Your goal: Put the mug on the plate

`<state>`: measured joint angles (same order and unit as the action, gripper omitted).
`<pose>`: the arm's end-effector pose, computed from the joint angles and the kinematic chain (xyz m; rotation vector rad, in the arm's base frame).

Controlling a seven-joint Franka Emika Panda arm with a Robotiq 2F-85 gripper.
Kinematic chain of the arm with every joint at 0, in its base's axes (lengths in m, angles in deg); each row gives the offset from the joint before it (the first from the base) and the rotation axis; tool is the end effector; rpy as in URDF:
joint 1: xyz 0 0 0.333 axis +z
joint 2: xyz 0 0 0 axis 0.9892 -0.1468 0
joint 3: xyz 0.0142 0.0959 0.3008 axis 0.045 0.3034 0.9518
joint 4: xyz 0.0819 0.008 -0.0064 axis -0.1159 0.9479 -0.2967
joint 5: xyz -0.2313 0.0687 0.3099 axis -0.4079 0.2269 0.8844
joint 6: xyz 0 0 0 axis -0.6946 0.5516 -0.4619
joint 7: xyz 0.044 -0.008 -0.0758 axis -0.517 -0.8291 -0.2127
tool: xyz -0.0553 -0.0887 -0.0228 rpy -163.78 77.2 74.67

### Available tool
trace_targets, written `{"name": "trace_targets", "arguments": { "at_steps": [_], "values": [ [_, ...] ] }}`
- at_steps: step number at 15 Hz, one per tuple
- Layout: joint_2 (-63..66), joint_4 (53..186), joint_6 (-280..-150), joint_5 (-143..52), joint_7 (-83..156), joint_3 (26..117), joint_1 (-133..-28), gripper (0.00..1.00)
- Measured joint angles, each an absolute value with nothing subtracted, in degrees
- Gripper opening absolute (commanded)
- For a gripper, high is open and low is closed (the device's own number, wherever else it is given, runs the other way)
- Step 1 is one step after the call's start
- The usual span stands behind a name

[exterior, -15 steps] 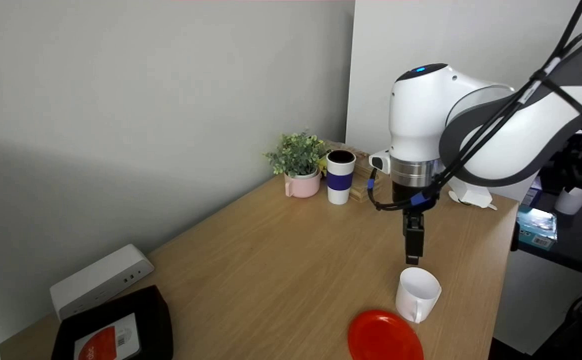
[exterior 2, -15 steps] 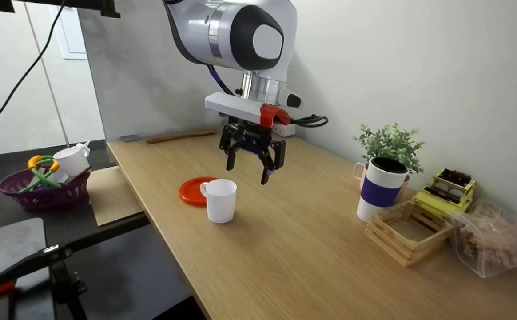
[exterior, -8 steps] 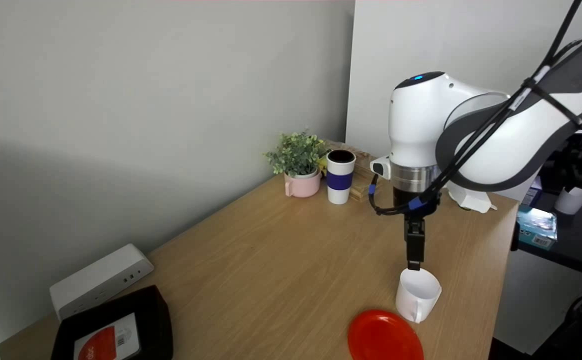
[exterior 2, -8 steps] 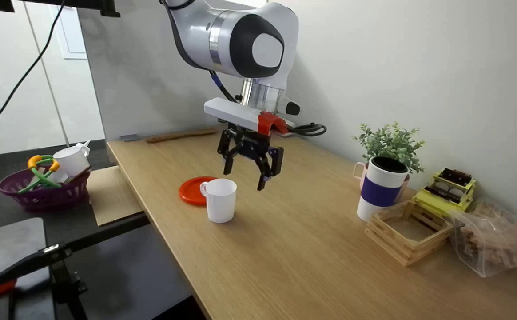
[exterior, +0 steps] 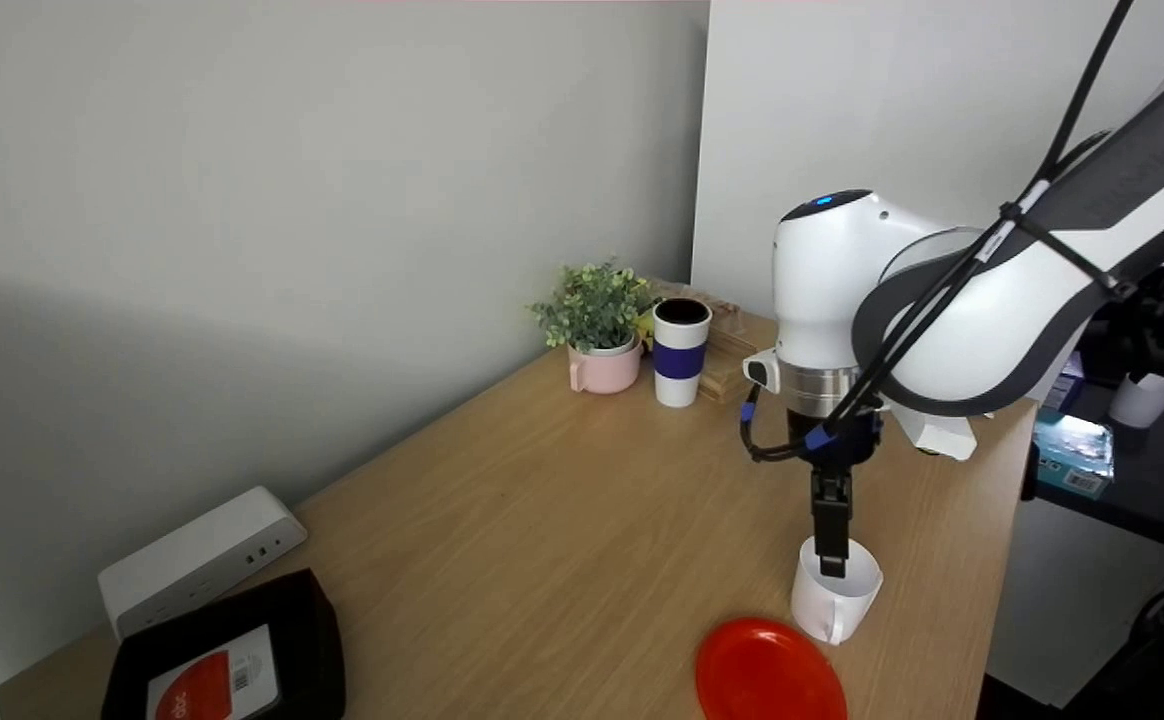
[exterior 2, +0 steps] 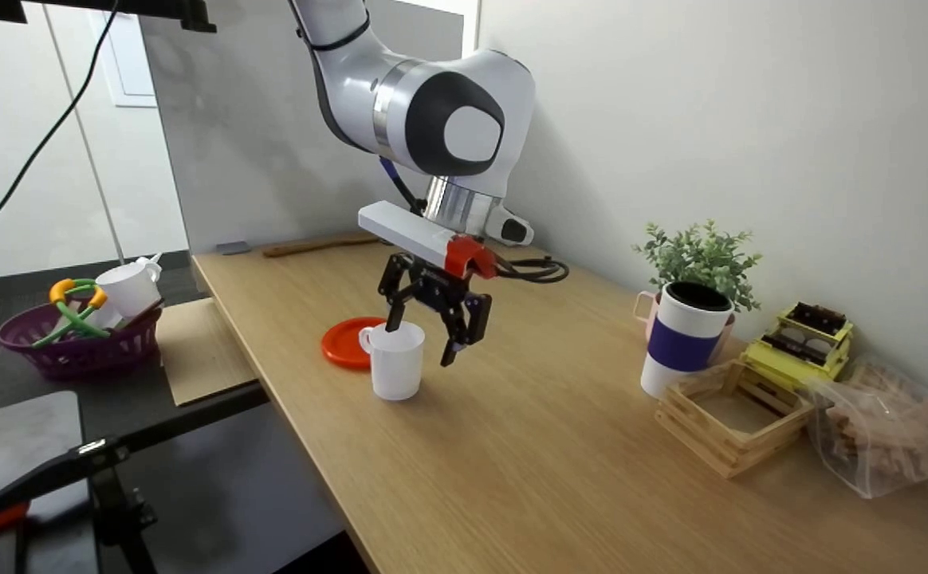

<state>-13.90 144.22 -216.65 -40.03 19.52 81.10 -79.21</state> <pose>0.5607 0.0820 0.1485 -2.9988 -0.4800 0.3375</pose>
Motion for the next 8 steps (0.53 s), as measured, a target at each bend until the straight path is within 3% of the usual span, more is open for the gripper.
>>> {"name": "trace_targets", "arguments": {
  "at_steps": [1, 3, 8],
  "values": [
    [-14.20, 144.10, -216.65, -39.78, 19.52, 81.13, -79.21, 0.71],
    [-14.45, 144.03, -216.63, -39.46, 19.53, 81.14, -79.22, 0.62],
    [-14.57, 143.64, -215.99, -39.26, 19.64, 81.14, -79.22, 0.26]
  ]
}}
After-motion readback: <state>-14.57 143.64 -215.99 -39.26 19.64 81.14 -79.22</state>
